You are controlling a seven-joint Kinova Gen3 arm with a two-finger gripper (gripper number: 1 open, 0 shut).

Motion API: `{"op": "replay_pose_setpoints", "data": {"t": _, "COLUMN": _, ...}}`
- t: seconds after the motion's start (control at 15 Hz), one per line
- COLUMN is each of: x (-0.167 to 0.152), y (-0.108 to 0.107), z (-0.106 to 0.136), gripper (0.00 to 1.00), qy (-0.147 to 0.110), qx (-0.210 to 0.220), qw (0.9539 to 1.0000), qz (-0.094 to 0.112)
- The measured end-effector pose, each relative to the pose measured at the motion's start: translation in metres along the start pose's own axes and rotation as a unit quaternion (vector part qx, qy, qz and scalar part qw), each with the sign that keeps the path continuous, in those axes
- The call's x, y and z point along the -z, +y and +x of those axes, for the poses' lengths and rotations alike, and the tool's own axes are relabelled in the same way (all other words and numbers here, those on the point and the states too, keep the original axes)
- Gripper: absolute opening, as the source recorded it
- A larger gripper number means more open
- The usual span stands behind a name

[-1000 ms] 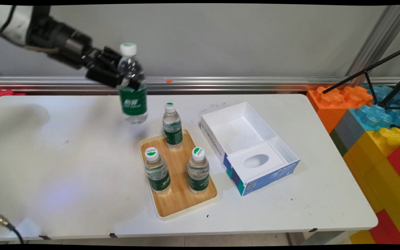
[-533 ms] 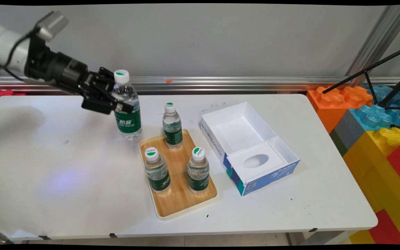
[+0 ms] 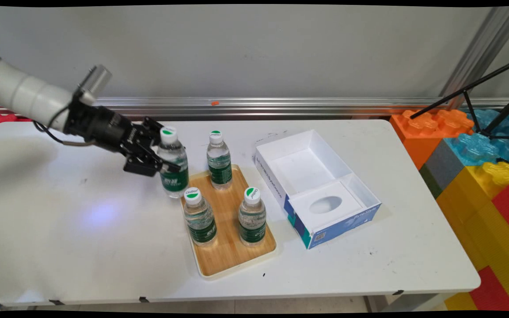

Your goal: Place the picked object on the tray

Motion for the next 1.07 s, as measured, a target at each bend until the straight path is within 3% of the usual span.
{"op": "replay_pose_setpoints", "data": {"t": 0.4, "x": -0.043, "y": -0.008, "z": -0.034, "gripper": 0.0, "qy": 0.004, "qx": -0.03, "qw": 0.9995, "qz": -0.006}}
{"op": "replay_pose_setpoints", "data": {"t": 0.87, "x": -0.069, "y": -0.016, "z": -0.052, "gripper": 0.0, "qy": 0.009, "qx": -0.046, "qw": 0.9989, "qz": -0.004}}
{"op": "replay_pose_setpoints", "data": {"t": 0.93, "x": -0.071, "y": -0.016, "z": -0.054, "gripper": 1.0, "qy": 0.009, "qx": -0.046, "qw": 0.9989, "qz": -0.005}}
{"op": "replay_pose_setpoints", "data": {"t": 1.07, "x": -0.074, "y": -0.017, "z": -0.056, "gripper": 1.0, "qy": 0.009, "qx": -0.046, "qw": 0.9989, "qz": -0.009}}
